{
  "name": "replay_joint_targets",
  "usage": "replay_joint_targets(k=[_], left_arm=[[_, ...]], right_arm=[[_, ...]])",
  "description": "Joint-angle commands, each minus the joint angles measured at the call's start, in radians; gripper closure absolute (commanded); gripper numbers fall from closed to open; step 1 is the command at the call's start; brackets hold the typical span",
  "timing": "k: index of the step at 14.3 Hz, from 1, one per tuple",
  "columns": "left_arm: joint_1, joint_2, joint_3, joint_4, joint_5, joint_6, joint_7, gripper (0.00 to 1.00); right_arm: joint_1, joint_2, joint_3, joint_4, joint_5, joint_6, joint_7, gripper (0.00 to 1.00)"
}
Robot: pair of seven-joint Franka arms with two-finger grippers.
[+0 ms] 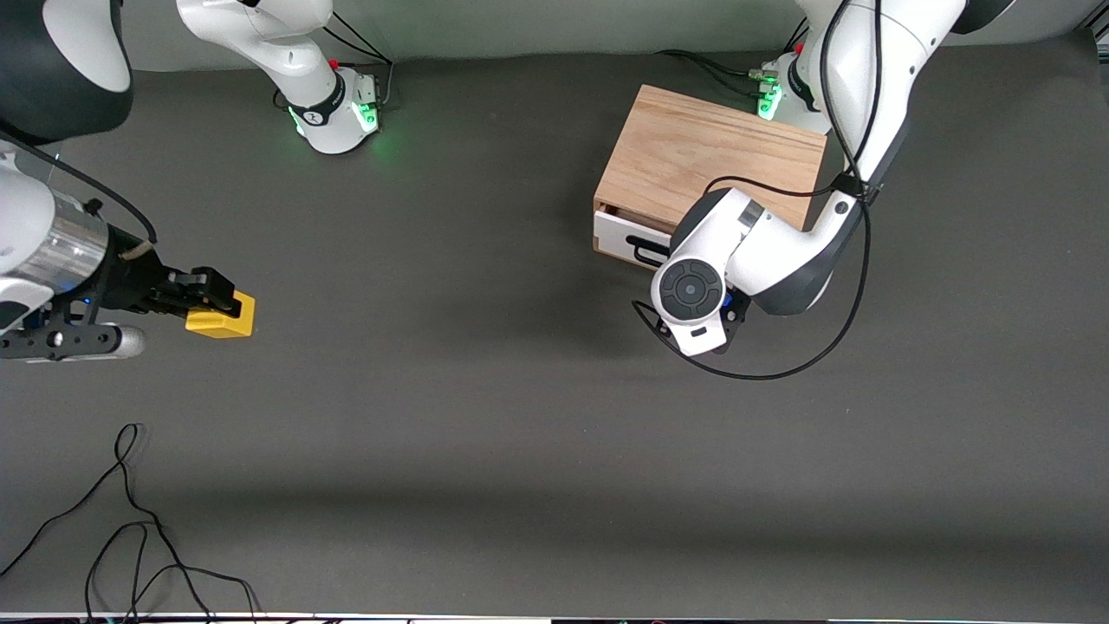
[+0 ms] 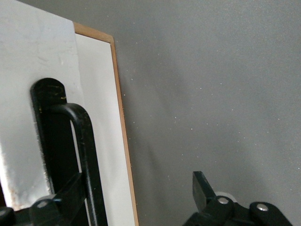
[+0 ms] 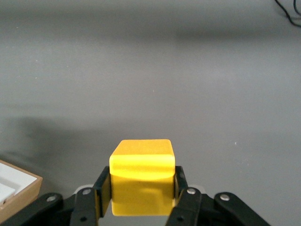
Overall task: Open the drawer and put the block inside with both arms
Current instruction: 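Carry the cube toward the box while the left gripper pulls the drawer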
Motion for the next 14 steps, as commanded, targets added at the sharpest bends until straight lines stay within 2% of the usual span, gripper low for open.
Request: replay_joint_targets(k=[1,8,14], left_arm=[[-0.012,0.011,0.002,0.017,0.006,0.037,-0.023,0.0],[-0.02,0.048,0.002,0.052,0.046,0.149,-0.02,0.0],[-0.033,0.084,0.002,0.108,0.075,0.168,-0.02,0.0]], right_arm=[[0.063,0.04,-0.006,0.036,0.009,-0.005,0.108,1.0],[0.08,0.085,-0.004,0.039,0.011,0.059,0.192,1.0],[0.13,0.103,-0.004,0.04,0.009,0.093,0.289,1.0]])
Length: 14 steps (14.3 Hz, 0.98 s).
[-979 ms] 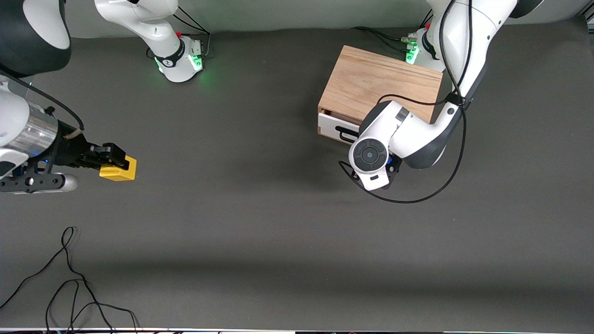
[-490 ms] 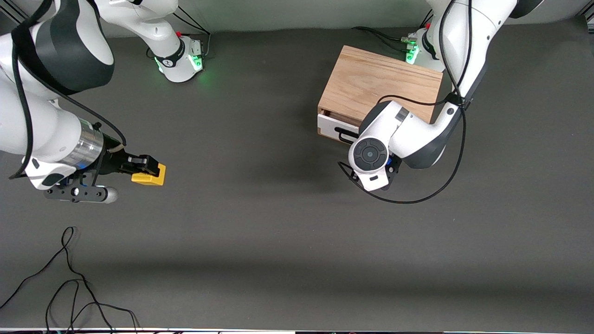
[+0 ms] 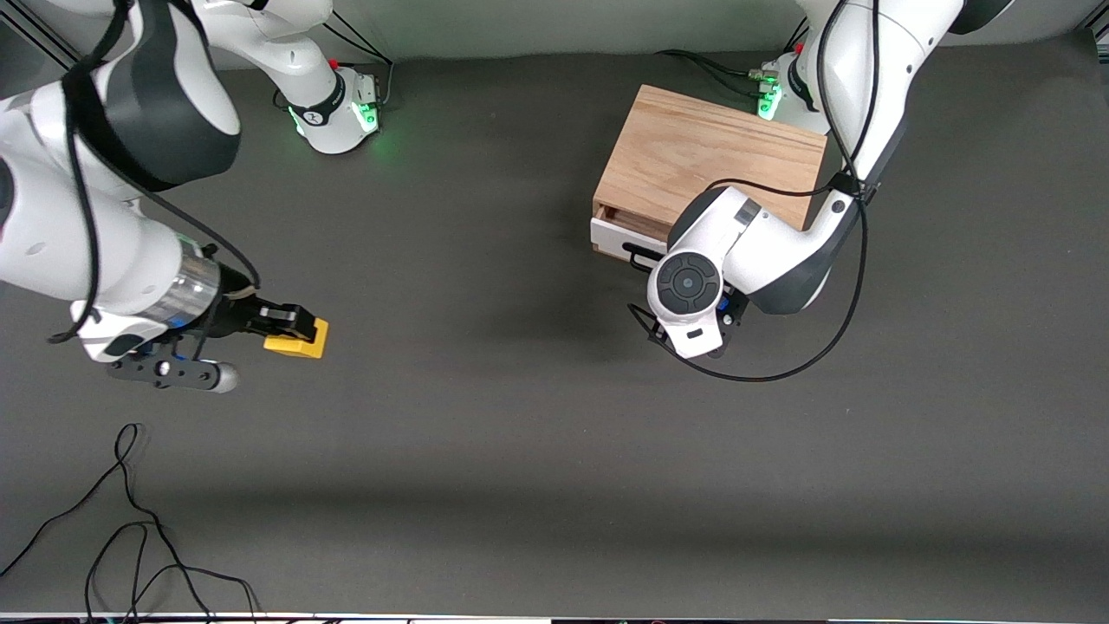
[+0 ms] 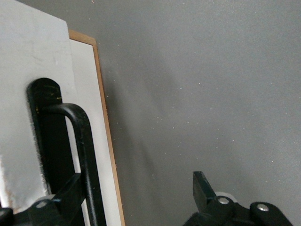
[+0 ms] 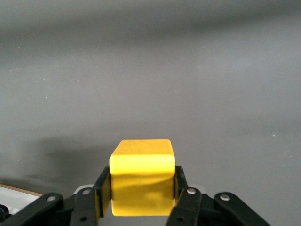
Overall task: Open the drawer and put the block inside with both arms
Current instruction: 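Carry the cube toward the box while the left gripper pulls the drawer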
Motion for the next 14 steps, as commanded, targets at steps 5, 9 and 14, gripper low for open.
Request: replay_joint_targets(k=[5,9,14], left_arm=[[-0.027,0.098,0.006,0.145,0.047,0.135,-0.018,0.0],[-0.037,0.106,0.006,0.145,0.079,0.198,-0.019,0.0],[-0.036,0.107,0.006,0.162,0.091,0.274,-0.018,0.0]], right_arm=[[0.04,0.04,-0.003,0.038,0.014,0.058,0.109,1.0],[0.133,0.043,-0.003,0.039,0.012,0.077,0.227,1.0],[0.294,0.043,-0.003,0.038,0.011,0.104,0.377,1.0]])
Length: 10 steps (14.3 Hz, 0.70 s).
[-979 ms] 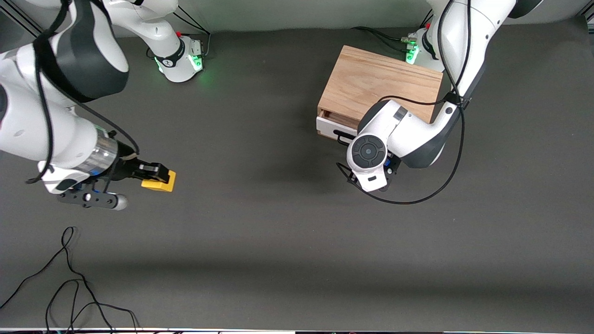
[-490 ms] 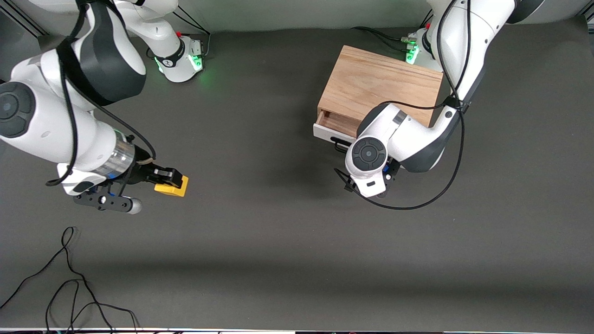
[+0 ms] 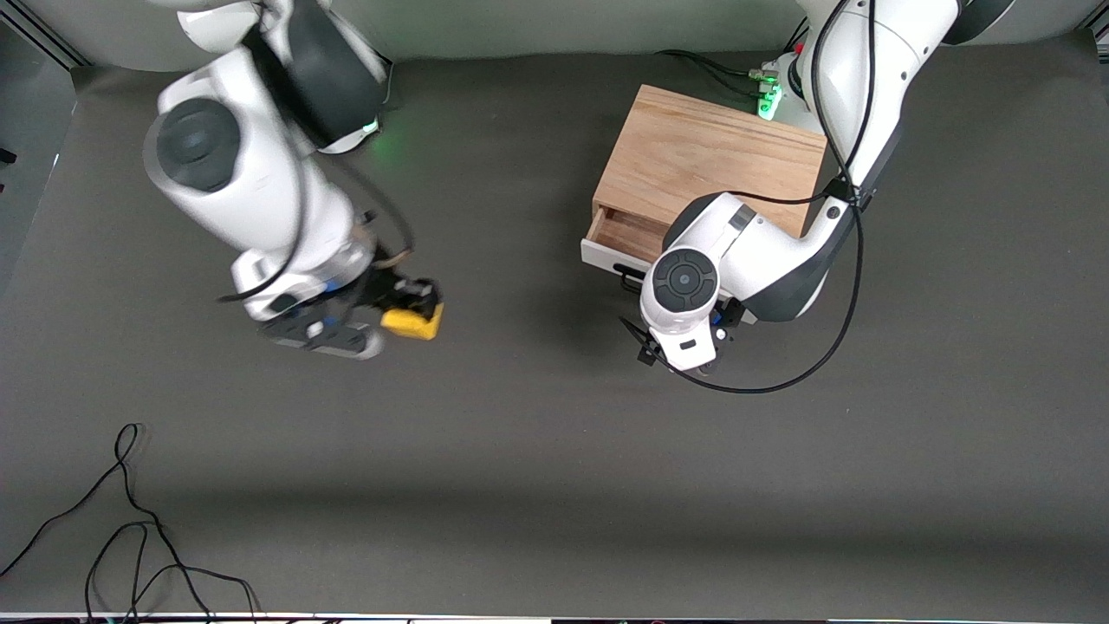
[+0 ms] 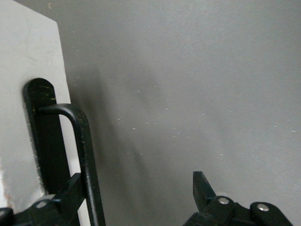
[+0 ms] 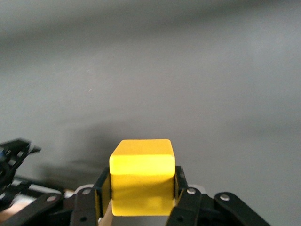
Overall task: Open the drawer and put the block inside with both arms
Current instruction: 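Carry the cube toward the box while the left gripper pulls the drawer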
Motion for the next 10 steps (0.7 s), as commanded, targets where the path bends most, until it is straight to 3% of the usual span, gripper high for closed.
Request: replay_joint_targets(k=[1,10], left_arm=[[-0.024,0.077,0.005,0.114,0.036,0.172,-0.018,0.0],[-0.009,0.074,0.036,0.178,0.033,0.226,0.005,0.0]], right_arm=[[0.09,0.011,-0.012,0.027,0.011,0.015,0.114,1.0],[0.305,0.101,-0.014,0.027,-0.054,0.158,0.395,1.0]])
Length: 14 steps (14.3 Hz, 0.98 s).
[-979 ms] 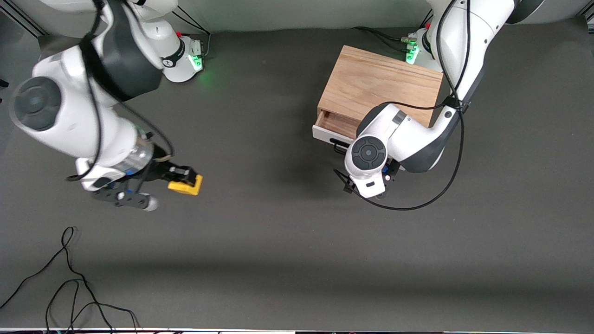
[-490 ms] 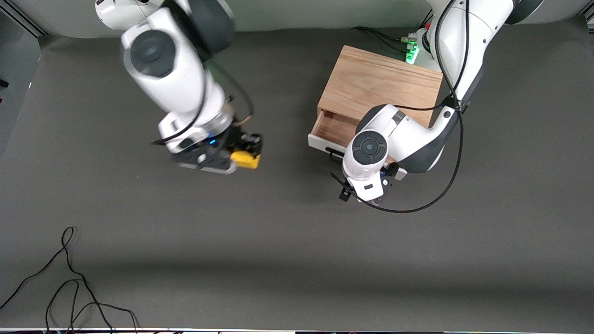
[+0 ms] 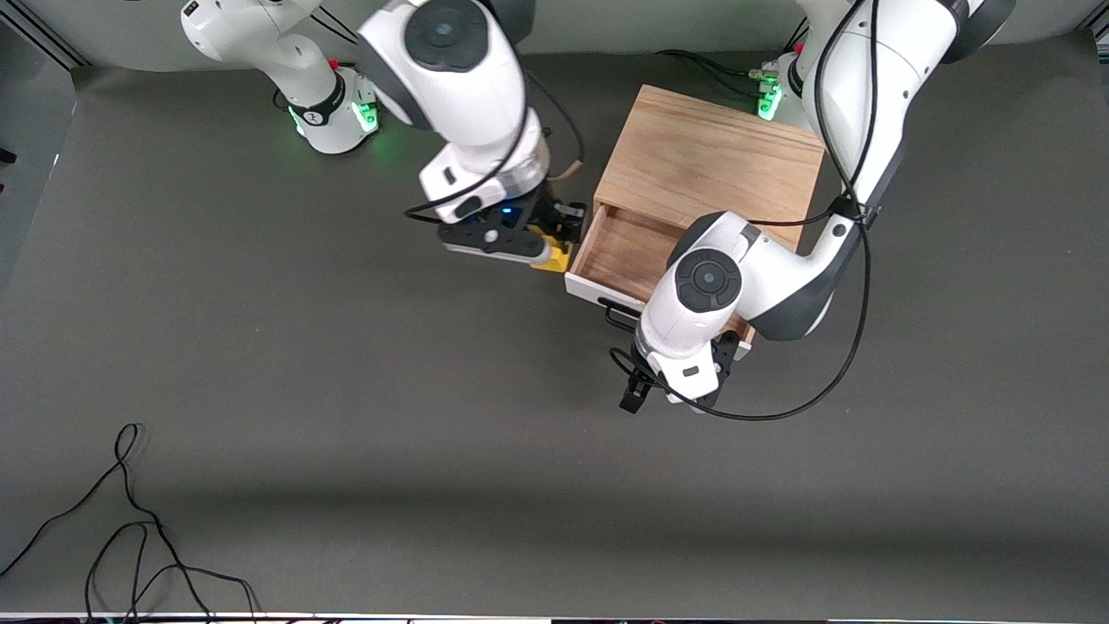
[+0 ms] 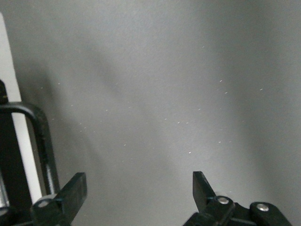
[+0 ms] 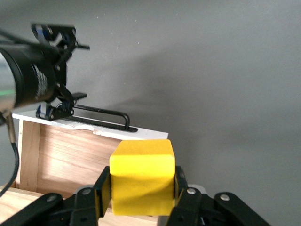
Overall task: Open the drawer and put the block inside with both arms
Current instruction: 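Lower the cube into the open drawer and open the right gripper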
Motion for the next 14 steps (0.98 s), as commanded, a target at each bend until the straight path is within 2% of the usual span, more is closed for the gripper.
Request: replay_joint_targets(k=[1,3,7,11,14], left_arm=[[0.015,0.002,0.027,0.103,0.013,-0.023,0.012,0.0],[0.088,-0.015,0.015,0.133,0.008,-0.055,0.062,0.0],[0.217,-0.073,0.015,0.136,-0.087,-0.165,0.289,0.0],[0.374,-0.141,0.016,0.134,-0.199,-0.351,0.616,0.0],[0.469,-0.199,0.018,0.125,-0.228,-0.489,0.85,0.0]], right_arm=[[0.06,0.069,-0.013,0.03,-0.056,0.06,0.105,1.0],[0.088,0.106,-0.013,0.03,-0.081,0.107,0.156,1.0],[0.142,0.169,-0.014,0.031,-0.087,0.173,0.224,1.0],[0.182,0.242,-0.013,0.037,-0.117,0.186,0.285,1.0],[0.182,0.275,-0.011,0.037,-0.121,0.216,0.31,1.0]])
